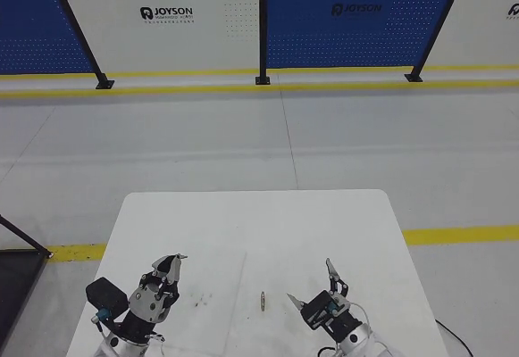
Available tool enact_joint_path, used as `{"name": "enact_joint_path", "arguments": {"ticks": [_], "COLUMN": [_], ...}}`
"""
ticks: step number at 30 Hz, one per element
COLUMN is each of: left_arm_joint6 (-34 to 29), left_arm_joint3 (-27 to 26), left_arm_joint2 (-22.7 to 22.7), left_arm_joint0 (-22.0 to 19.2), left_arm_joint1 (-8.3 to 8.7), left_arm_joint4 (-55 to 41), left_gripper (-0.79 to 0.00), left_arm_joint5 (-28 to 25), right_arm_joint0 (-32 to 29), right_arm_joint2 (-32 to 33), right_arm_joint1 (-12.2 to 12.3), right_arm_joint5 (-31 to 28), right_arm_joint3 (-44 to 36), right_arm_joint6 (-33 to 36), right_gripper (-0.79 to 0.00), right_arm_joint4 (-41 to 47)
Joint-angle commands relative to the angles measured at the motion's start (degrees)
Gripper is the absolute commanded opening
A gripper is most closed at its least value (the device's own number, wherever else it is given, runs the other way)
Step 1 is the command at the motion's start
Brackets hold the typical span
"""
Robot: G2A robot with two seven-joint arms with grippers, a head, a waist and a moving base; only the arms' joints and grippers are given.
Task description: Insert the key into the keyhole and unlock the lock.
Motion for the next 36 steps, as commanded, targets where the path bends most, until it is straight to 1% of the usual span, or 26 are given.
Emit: {"name": "enact_joint_path", "arguments": {"ticks": [1,4,5,8,11,16,17,20,22,26,31,34,35,36], "left_arm_joint6": [0.00,0.00,0.00,-0.80,-1.39,-1.11,-1.09,-1.09,-1.09,-1.09,-1.09,-1.09,-1.09,-1.09], "left_arm_joint3": [0.00,0.00,0.00,0.12,0.40,0.53,0.56,0.56,0.56,0.56,0.56,0.56,0.56,0.56], "left_arm_joint2": [0.00,0.00,0.00,0.26,0.34,0.58,0.63,0.63,0.63,0.63,0.63,0.63,0.63,0.63], "left_arm_joint0": [0.00,0.00,0.00,-0.69,-1.57,-1.66,-1.65,-1.65,-1.65,-1.65,-1.65,-1.65,-1.65,-1.65], "left_arm_joint1": [0.00,0.00,0.00,-0.04,-0.08,-0.19,-0.21,-0.21,-0.21,-0.21,-0.21,-0.21,-0.21,-0.21], "left_arm_joint4": [0.00,0.00,0.00,-0.81,-1.10,-0.87,-0.94,-0.94,-0.94,-0.94,-0.94,-0.94,-0.94,-0.94], "left_gripper": [-0.785,-0.785,-0.785,-0.785,-0.785,-0.785,-0.785,-0.785,-0.785,-0.785,-0.785,-0.785,-0.785,-0.785], "left_arm_joint5": [0.00,0.00,0.00,0.08,0.40,1.04,1.23,1.23,1.23,1.23,1.23,1.23,1.23,1.23], "right_arm_joint0": [0.00,0.00,0.41,2.05,4.08,7.29,8.11,9.76,10.56,12.29,13.78,14.18,14.24,14.36], "right_arm_joint2": [-0.01,-0.01,-0.33,-3.18,-7.94,-17.05,-17.86,-19.10,-19.58,-20.61,-21.49,-21.73,-21.77,-21.84], "right_arm_joint1": [0.00,0.00,0.02,-0.23,-0.98,-2.68,-2.88,-3.25,-3.58,-4.24,-4.62,-4.74,-4.79,-4.85], "right_arm_joint5": [0.01,0.01,-0.79,-2.71,-1.61,4.78,4.84,3.96,5.22,4.65,2.01,2.07,2.15,2.20], "right_arm_joint3": [0.00,0.00,0.55,2.12,3.55,7.50,8.06,9.11,9.46,11.29,13.77,14.39,14.57,14.74], "right_arm_joint6": [0.02,0.02,0.11,-0.22,0.24,3.94,4.86,8.67,12.62,17.37,19.02,19.62,19.88,20.05], "right_gripper": [0.000,0.000,0.000,0.000,0.000,0.000,0.000,0.000,0.000,0.000,0.000,0.000,-0.040,-0.126], "right_arm_joint4": [0.00,0.00,-0.41,-0.45,-0.48,-6.03,-6.59,-6.81,-6.89,-3.77,-0.53,-0.01,0.47,0.98]}}
